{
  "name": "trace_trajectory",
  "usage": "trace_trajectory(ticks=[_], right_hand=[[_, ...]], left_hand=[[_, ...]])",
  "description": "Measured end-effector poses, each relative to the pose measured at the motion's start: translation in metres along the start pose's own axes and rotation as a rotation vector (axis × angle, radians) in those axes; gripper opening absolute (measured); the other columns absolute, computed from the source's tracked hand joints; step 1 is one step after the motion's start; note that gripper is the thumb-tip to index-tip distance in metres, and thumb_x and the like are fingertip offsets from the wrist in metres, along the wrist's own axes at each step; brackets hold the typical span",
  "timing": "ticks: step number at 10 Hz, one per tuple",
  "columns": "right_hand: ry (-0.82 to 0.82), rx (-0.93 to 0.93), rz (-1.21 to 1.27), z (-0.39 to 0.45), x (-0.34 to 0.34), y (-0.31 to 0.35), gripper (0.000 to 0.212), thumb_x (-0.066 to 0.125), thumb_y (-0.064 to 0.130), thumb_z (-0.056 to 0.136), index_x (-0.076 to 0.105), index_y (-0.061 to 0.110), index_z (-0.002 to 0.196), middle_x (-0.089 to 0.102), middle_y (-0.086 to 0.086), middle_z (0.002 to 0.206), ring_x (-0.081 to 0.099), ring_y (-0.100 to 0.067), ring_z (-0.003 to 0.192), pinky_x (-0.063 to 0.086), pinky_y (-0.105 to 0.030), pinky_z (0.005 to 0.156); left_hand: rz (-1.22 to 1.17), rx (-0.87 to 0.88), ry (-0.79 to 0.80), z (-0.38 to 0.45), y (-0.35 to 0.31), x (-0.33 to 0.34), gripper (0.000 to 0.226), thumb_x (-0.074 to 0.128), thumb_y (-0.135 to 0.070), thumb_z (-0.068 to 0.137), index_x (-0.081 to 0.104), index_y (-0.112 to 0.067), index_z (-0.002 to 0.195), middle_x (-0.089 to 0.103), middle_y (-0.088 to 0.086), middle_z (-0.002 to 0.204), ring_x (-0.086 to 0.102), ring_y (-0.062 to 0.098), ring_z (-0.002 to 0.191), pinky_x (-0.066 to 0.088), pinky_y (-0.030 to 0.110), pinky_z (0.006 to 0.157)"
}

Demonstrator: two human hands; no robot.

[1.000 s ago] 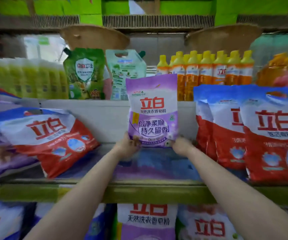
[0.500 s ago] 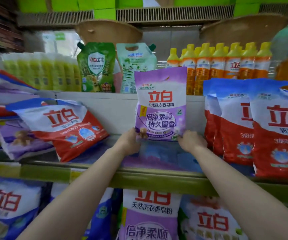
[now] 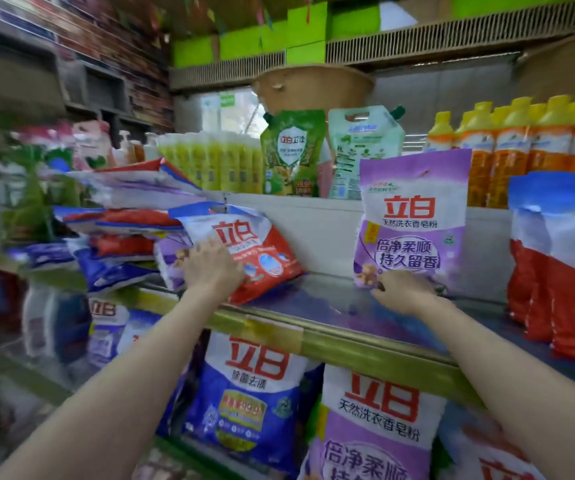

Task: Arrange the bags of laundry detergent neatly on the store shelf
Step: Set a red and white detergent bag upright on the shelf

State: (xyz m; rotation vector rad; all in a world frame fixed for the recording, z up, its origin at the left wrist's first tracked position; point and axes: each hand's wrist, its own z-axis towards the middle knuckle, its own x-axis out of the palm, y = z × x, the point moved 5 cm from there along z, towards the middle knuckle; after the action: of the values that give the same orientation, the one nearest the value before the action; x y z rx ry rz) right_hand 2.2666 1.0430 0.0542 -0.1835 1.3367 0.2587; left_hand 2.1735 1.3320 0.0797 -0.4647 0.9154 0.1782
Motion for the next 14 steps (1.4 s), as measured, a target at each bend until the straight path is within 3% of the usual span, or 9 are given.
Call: trace_trajectory(ticks=[1, 3, 7, 9, 10, 11, 12, 13, 14], right_hand=[[-0.042, -0.094, -0.035, 0.006, -0.001, 0.031, 0.023, 0.038, 0.031, 0.095, 0.053, 0.014, 0.098, 0.056, -0.014, 0.117, 0.058, -0.031, 0.104, 0.045, -0.038, 0.081], [-0.043, -0.123, -0.023, 0.001, -0.005, 0.055, 0.033, 0.041, 0.035, 0.093, 0.062, 0.013, 0.106, 0.057, -0.02, 0.117, 0.056, -0.032, 0.106, 0.045, -0.035, 0.085], [-0.1, -0.09, 0.204, -0.016, -0.013, 0.058, 0.034, 0.045, 0.034, 0.091, 0.066, 0.007, 0.097, 0.064, -0.022, 0.109, 0.058, -0.033, 0.104, 0.046, -0.036, 0.083], [-0.19, 0.179, 0.64, -0.021, -0.025, 0.043, 0.054, 0.043, 0.045, 0.095, 0.053, -0.001, 0.122, 0.054, -0.022, 0.13, 0.05, -0.033, 0.122, 0.039, -0.033, 0.091], [-0.128, 0.186, 1.097, -0.026, -0.02, 0.041, 0.056, 0.054, 0.043, 0.091, 0.052, 0.0, 0.129, 0.067, -0.01, 0.114, 0.064, -0.025, 0.104, 0.047, -0.027, 0.084], [0.148, 0.043, 1.528, -0.041, -0.01, 0.055, 0.026, 0.061, 0.016, 0.087, 0.062, 0.008, 0.112, 0.072, -0.009, 0.092, 0.069, -0.018, 0.065, 0.058, -0.03, 0.057], [0.145, -0.053, 1.554, -0.051, -0.014, 0.061, 0.027, 0.062, 0.003, 0.084, 0.057, 0.013, 0.108, 0.07, -0.011, 0.102, 0.069, -0.023, 0.081, 0.059, -0.034, 0.068], [-0.032, -0.077, 1.424, -0.064, -0.031, 0.064, 0.063, 0.067, -0.008, 0.077, 0.04, 0.011, 0.13, 0.064, -0.014, 0.115, 0.065, -0.024, 0.093, 0.053, -0.042, 0.089], [-0.143, -0.134, 1.306, -0.078, -0.057, 0.06, 0.071, 0.068, -0.012, 0.075, 0.035, 0.01, 0.134, 0.06, -0.013, 0.119, 0.059, -0.022, 0.099, 0.049, -0.039, 0.094]], left_hand=[[0.056, -0.087, 0.093, -0.007, 0.01, -0.001, 0.076, 0.039, -0.054, 0.093, 0.024, 0.004, 0.14, 0.049, 0.021, 0.135, 0.047, 0.036, 0.125, 0.038, 0.039, 0.1], [-0.003, -0.086, 0.098, -0.011, -0.002, 0.005, 0.067, 0.039, -0.039, 0.095, 0.011, -0.003, 0.144, 0.054, 0.02, 0.129, 0.052, 0.038, 0.118, 0.042, 0.042, 0.094], [-0.451, 0.026, -0.062, -0.022, -0.033, -0.001, 0.051, 0.06, -0.01, 0.083, 0.038, 0.005, 0.126, 0.043, 0.023, 0.128, 0.047, 0.04, 0.117, 0.039, 0.045, 0.094], [-0.96, -0.025, -0.161, -0.025, -0.039, -0.025, 0.043, 0.05, 0.005, 0.076, 0.058, -0.009, 0.116, 0.061, 0.013, 0.12, 0.054, 0.03, 0.114, 0.041, 0.037, 0.099], [-1.125, -0.074, -0.127, -0.028, -0.04, -0.024, 0.045, 0.047, 0.007, 0.074, 0.061, -0.014, 0.112, 0.064, 0.012, 0.11, 0.058, 0.029, 0.103, 0.047, 0.041, 0.093], [-1.306, -0.13, -0.096, -0.032, -0.034, -0.02, 0.039, 0.043, 0.01, 0.075, 0.051, -0.018, 0.1, 0.059, 0.003, 0.089, 0.057, 0.023, 0.086, 0.052, 0.036, 0.079], [-1.394, -0.201, -0.093, -0.032, -0.026, -0.018, 0.034, 0.041, 0.011, 0.077, 0.042, -0.016, 0.1, 0.054, 0.0, 0.083, 0.056, 0.023, 0.084, 0.049, 0.033, 0.073], [-1.462, -0.427, -0.099, -0.028, -0.022, -0.009, 0.027, 0.041, -0.003, 0.085, 0.047, -0.01, 0.11, 0.058, 0.016, 0.112, 0.057, 0.031, 0.098, 0.047, 0.04, 0.089], [-1.468, -0.506, 0.067, -0.036, -0.03, -0.007, 0.027, 0.034, -0.017, 0.097, 0.043, -0.02, 0.072, 0.051, 0.006, 0.085, 0.05, 0.021, 0.081, 0.044, 0.03, 0.062]])
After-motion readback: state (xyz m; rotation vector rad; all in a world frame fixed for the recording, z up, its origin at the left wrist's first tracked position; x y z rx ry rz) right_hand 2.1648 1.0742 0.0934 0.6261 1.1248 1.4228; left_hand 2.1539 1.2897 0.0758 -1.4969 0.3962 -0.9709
